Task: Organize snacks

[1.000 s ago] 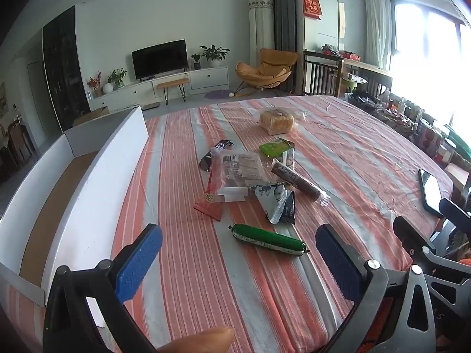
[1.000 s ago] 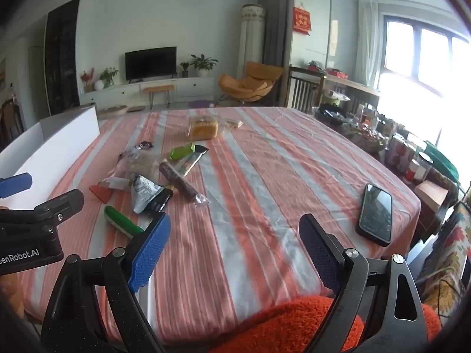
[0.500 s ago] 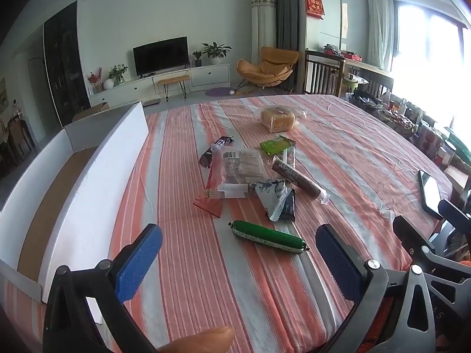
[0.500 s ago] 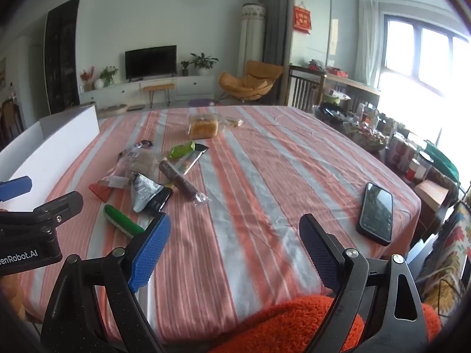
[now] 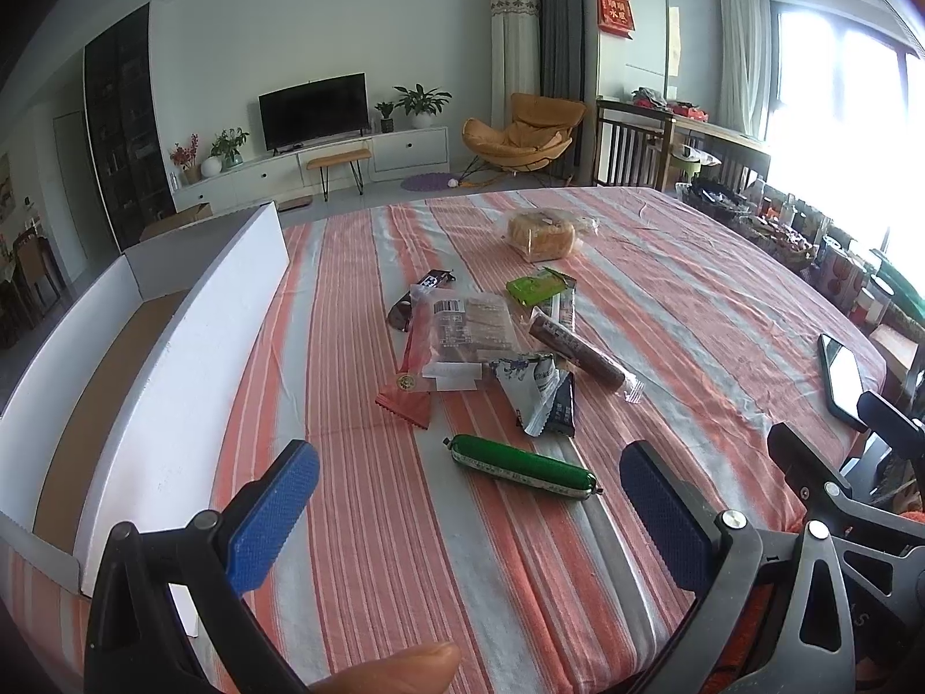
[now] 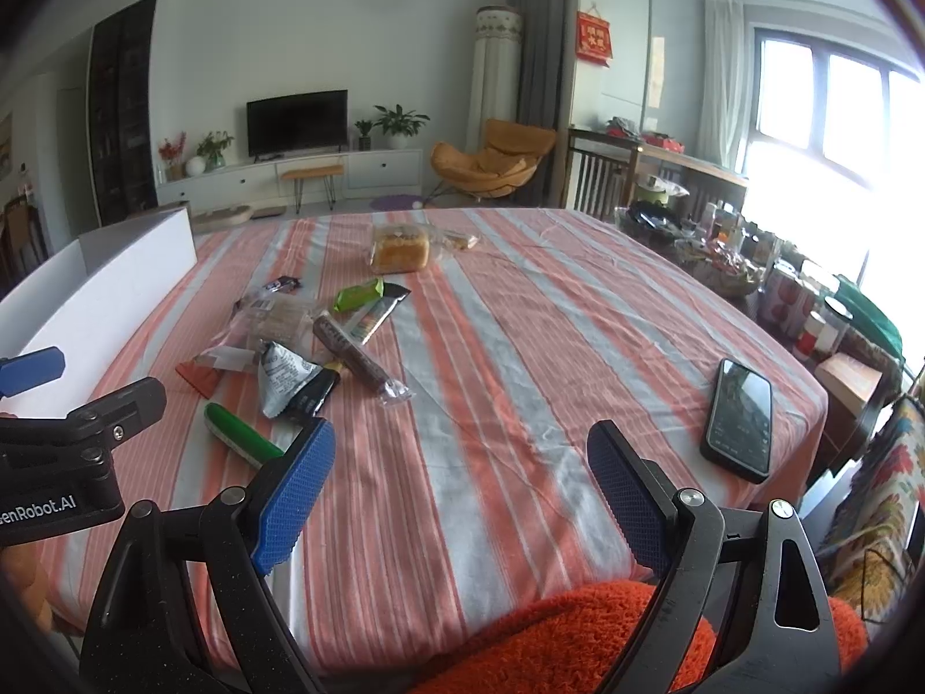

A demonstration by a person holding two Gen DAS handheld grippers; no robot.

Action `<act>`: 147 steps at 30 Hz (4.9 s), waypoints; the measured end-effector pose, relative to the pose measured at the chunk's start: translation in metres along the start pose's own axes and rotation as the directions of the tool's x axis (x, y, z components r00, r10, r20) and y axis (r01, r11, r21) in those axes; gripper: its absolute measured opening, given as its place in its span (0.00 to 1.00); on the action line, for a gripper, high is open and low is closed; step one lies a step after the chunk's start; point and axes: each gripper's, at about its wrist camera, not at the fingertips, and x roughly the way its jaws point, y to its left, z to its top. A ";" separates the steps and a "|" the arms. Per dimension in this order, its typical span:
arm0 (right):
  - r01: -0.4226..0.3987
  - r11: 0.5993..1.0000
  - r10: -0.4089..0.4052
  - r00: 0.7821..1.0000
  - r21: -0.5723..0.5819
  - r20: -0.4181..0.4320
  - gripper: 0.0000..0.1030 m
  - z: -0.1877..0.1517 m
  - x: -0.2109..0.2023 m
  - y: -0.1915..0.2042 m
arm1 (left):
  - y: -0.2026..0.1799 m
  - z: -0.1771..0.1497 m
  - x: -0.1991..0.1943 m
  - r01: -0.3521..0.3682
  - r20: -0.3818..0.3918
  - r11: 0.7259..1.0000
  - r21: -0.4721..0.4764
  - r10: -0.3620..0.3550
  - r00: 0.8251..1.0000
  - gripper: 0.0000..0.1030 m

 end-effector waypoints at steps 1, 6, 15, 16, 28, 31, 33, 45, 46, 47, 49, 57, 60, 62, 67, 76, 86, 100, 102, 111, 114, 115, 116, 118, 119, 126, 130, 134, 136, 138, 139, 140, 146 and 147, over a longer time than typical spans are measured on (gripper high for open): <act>0.000 1.000 0.000 1.000 0.000 0.000 0.89 0.000 0.000 0.000 | 0.000 0.000 0.000 0.000 0.001 1.000 0.001 0.000 1.000 1.00; -0.003 1.000 0.003 1.000 -0.003 0.002 0.89 0.002 0.000 -0.001 | -0.001 0.000 0.000 0.000 -0.003 1.000 -0.001 0.000 1.000 1.00; -0.004 1.000 0.004 1.000 -0.001 0.002 0.89 0.001 0.000 0.000 | -0.001 -0.001 0.000 0.002 -0.008 1.000 0.001 -0.002 1.000 1.00; -0.004 1.000 0.004 1.000 -0.001 0.002 0.89 0.001 0.000 -0.001 | 0.000 -0.001 0.001 0.003 -0.009 1.000 0.002 -0.003 1.000 1.00; -0.007 1.000 0.007 1.000 -0.001 -0.003 0.89 0.001 0.001 0.000 | 0.000 -0.001 0.001 0.001 -0.011 1.000 0.004 -0.001 1.000 1.00; -0.007 1.000 0.007 1.000 0.000 -0.003 0.89 0.001 0.001 0.000 | 0.000 -0.001 0.001 0.002 -0.012 1.000 0.004 -0.002 1.000 1.00; -0.007 1.000 0.007 1.000 0.000 -0.003 0.89 0.001 0.001 0.000 | 0.000 -0.001 0.001 0.003 -0.013 1.000 0.004 -0.003 1.000 1.00; -0.008 1.000 0.008 1.000 0.000 -0.004 0.89 0.001 0.001 0.000 | 0.001 -0.002 0.001 0.004 -0.010 1.000 0.000 -0.004 1.000 1.00; -0.008 1.000 0.008 1.000 0.001 -0.003 0.89 0.001 0.001 0.000 | 0.001 -0.001 0.001 0.004 -0.010 1.000 0.001 -0.004 1.000 1.00; -0.008 1.000 0.008 1.000 0.001 -0.003 0.89 0.001 0.001 0.000 | 0.001 -0.001 0.001 0.004 -0.010 1.000 0.000 -0.004 1.000 1.00; -0.008 1.000 0.008 1.000 0.001 -0.004 0.89 0.001 0.001 0.000 | 0.001 -0.002 0.001 0.004 -0.010 1.000 0.000 -0.004 1.000 1.00; -0.008 1.000 0.008 1.000 0.001 -0.004 0.89 0.001 0.002 0.000 | 0.000 -0.002 0.001 0.004 -0.013 1.000 0.002 -0.004 1.000 1.00; -0.008 1.000 0.008 1.000 0.002 -0.004 0.89 0.001 0.002 0.000 | 0.000 -0.002 0.001 0.004 -0.015 1.000 0.002 -0.004 1.000 1.00; -0.009 1.000 0.009 1.000 0.002 -0.005 0.89 -0.001 0.002 0.001 | 0.000 -0.002 0.001 0.004 -0.018 1.000 0.001 -0.004 1.000 1.00; -0.009 1.000 0.009 1.000 0.002 -0.005 0.89 -0.001 0.002 0.000 | 0.001 -0.003 0.004 0.004 -0.025 1.000 -0.001 -0.004 1.000 1.00; -0.010 1.000 0.010 1.000 0.003 -0.006 0.89 0.000 0.003 0.000 | 0.004 -0.003 0.007 0.002 -0.032 1.000 -0.006 -0.002 0.999 1.00; -0.011 1.000 0.011 1.000 0.004 -0.008 0.89 -0.001 0.003 0.001 | 0.005 -0.004 0.009 0.001 -0.040 1.000 -0.007 -0.001 0.999 1.00; -0.011 1.000 0.011 1.000 0.005 -0.009 0.89 0.000 0.003 0.000 | 0.006 -0.005 0.011 0.004 -0.045 1.000 -0.008 -0.004 0.999 1.00; -0.011 1.000 0.011 1.000 0.005 -0.009 0.89 0.000 0.003 0.000 | 0.006 -0.006 0.012 0.003 -0.046 1.000 -0.007 -0.004 0.999 1.00; -0.012 1.000 0.012 1.000 0.005 -0.011 0.89 -0.001 0.003 0.001 | 0.006 -0.008 0.016 0.008 -0.069 1.000 -0.014 -0.009 0.998 1.00; -0.012 1.000 0.012 1.000 0.005 -0.012 0.89 -0.001 0.003 0.001 | 0.007 -0.009 0.019 0.010 -0.082 1.000 -0.018 -0.012 0.997 1.00; -0.012 1.000 0.012 1.000 0.005 -0.011 0.89 -0.001 0.003 0.000 | 0.008 -0.009 0.020 0.011 -0.087 1.000 -0.021 -0.013 0.996 1.00; -0.012 1.000 0.012 1.000 0.006 -0.011 0.89 -0.001 0.003 0.000 | 0.008 -0.009 0.021 0.012 -0.092 1.000 -0.024 -0.014 0.996 1.00; -0.012 1.000 0.012 1.000 0.006 -0.012 0.89 -0.001 0.003 0.000 | 0.009 -0.010 0.024 0.013 -0.105 0.999 -0.030 -0.016 0.994 1.00; -0.013 1.000 0.013 1.000 0.006 -0.012 0.89 -0.001 0.003 0.001 | 0.010 -0.010 0.025 0.012 -0.111 0.999 -0.032 -0.016 0.994 1.00; -0.013 1.000 0.013 1.000 0.006 -0.013 0.89 -0.001 0.004 0.000 | 0.012 -0.013 0.031 0.012 -0.142 0.999 -0.039 -0.018 0.990 1.00; -0.013 1.000 0.013 1.000 0.007 -0.014 0.89 -0.001 0.004 0.000 | 0.014 -0.015 0.038 0.016 -0.174 0.999 -0.048 -0.024 0.984 1.00; -0.014 1.000 0.014 1.000 0.008 -0.014 0.88 -0.001 0.004 0.000 | 0.017 -0.019 0.047 0.016 -0.208 0.998 -0.056 -0.028 0.978 1.00; -0.014 1.000 0.014 1.000 0.007 -0.014 0.89 0.000 0.004 0.000 | 0.020 -0.020 0.052 0.015 -0.229 0.998 -0.061 -0.029 0.973 1.00; -0.014 1.000 0.014 1.000 0.008 -0.014 0.88 0.000 0.004 0.000 | 0.024 -0.022 0.059 0.011 -0.254 0.998 -0.068 -0.028 0.967 1.00; -0.014 1.000 0.014 1.000 0.008 -0.015 0.89 0.000 0.004 0.000 | 0.026 -0.023 0.062 0.008 -0.266 0.997 -0.071 -0.027 0.964 1.00; -0.014 1.000 0.014 1.000 0.008 -0.015 0.89 0.000 0.004 0.000 | 0.027 -0.025 0.066 0.006 -0.277 0.997 -0.073 -0.026 0.960 1.00; -0.014 1.000 0.014 1.000 0.008 -0.016 0.88 -0.001 0.004 0.001 | 0.036 -0.035 0.083 0.004 -0.347 0.996 -0.091 -0.035 0.937 1.00; -0.014 1.000 0.014 1.000 0.008 -0.016 0.88 -0.001 0.004 0.000 | 0.036 -0.036 0.086 0.005 -0.357 0.996 -0.093 -0.038 0.933 1.00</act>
